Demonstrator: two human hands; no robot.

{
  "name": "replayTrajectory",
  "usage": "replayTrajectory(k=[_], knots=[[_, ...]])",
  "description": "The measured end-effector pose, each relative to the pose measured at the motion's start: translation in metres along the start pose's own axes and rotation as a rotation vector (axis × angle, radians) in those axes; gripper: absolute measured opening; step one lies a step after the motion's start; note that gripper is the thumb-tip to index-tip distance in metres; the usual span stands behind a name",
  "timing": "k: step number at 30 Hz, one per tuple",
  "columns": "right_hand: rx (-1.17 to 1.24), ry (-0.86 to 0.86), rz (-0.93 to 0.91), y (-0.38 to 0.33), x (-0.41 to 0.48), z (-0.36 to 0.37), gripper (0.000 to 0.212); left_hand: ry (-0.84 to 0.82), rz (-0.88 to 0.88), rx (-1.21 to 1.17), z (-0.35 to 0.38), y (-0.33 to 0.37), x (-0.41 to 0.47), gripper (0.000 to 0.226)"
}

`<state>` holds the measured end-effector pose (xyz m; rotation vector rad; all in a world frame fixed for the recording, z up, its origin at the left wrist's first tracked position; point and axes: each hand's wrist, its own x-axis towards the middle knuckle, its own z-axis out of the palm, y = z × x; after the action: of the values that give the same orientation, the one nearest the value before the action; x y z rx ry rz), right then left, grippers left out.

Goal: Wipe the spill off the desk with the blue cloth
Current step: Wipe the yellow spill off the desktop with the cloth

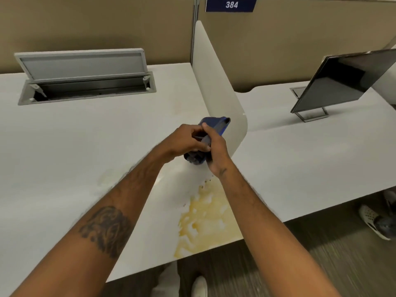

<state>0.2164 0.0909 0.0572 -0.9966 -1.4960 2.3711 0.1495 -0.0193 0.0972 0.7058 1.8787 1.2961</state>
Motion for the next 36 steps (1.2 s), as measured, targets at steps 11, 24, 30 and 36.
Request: replayTrajectory(k=[11, 24, 30, 36], knots=[[-0.687, 0.072, -0.162, -0.011, -0.067, -0.097, 0.003, 0.513, -0.166, 0.522, 0.011, -0.089, -0.102, 0.059], [-1.643, -0.11, -0.247, 0.091, -0.054, -0.091, 0.082, 0.542, -0.336, 1.003, 0.021, -0.204, -0.166, 0.081], [-1.57, 0.057, -0.298, 0.097, -0.049, -0.094, 0.098, 0.562, -0.322, 0.998, 0.021, -0.206, -0.167, 0.079], [-1.688, 0.1, -0.309, 0.101, -0.026, -0.087, 0.111, 0.597, -0.3, 0.983, 0.022, -0.203, -0.167, 0.076]])
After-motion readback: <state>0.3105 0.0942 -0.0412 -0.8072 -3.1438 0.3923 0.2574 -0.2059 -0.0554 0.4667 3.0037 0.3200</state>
